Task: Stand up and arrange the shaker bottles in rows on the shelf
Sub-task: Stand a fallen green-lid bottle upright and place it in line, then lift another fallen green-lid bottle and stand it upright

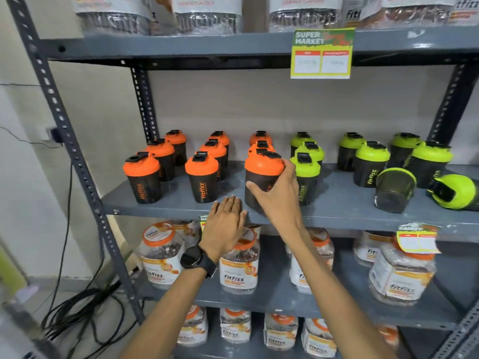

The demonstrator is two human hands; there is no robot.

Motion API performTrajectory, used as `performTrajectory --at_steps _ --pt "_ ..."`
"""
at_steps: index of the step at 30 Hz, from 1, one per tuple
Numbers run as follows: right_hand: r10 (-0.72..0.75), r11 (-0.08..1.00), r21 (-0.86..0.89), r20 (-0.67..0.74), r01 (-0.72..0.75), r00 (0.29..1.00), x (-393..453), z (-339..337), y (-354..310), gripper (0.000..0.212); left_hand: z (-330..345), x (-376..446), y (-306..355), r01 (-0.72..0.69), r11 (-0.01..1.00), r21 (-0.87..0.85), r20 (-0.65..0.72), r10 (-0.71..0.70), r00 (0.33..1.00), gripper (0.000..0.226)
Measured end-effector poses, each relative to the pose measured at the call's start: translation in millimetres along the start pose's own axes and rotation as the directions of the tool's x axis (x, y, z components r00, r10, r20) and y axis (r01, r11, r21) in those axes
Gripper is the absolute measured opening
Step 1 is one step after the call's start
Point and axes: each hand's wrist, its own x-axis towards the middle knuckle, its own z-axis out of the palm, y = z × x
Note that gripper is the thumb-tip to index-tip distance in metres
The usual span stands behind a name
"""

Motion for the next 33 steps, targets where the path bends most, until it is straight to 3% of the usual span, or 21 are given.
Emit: performTrajectory --at_steps 5,12,17,20,25,33 --pt "-0.012 0.996 -0.085 -0.094 0.004 0.996 7 51 10 0.091 5 -8 -16 -0.029 0.999 0.018 -0.014 0.029 0.999 0.063" --pt "-0.030 0.979 -0.201 -0.131 0.003 0.991 10 72 30 0.094 9 -9 -16 -0.073 0.997 0.020 -0.071 0.074 0.995 0.064" --pt "-0.023 0.998 -0.061 -0.075 0.018 0.997 -10 56 34 0.105 13 -21 -5 -0.066 0.997 0.035 -0.108 0.069 0.992 0.060" --pt "-0.077 0.988 0.132 -0.039 0.081 0.996 -41 25 45 0.084 18 -36 13 -0.064 0.998 0.017 -0.150 0.066 0.986 0.057" --pt "-0.081 0.981 0.168 -0.094 0.096 0.992 -72 -53 80 0.041 29 -44 63 -0.093 0.995 0.037 -0.141 0.097 0.985 0.056" --pt "-0.091 0.996 -0.030 -0.270 0.086 0.959 -12 -196 153 0.011 48 -1 192 -0.169 0.985 -0.041 -0.106 0.164 0.981 0.055"
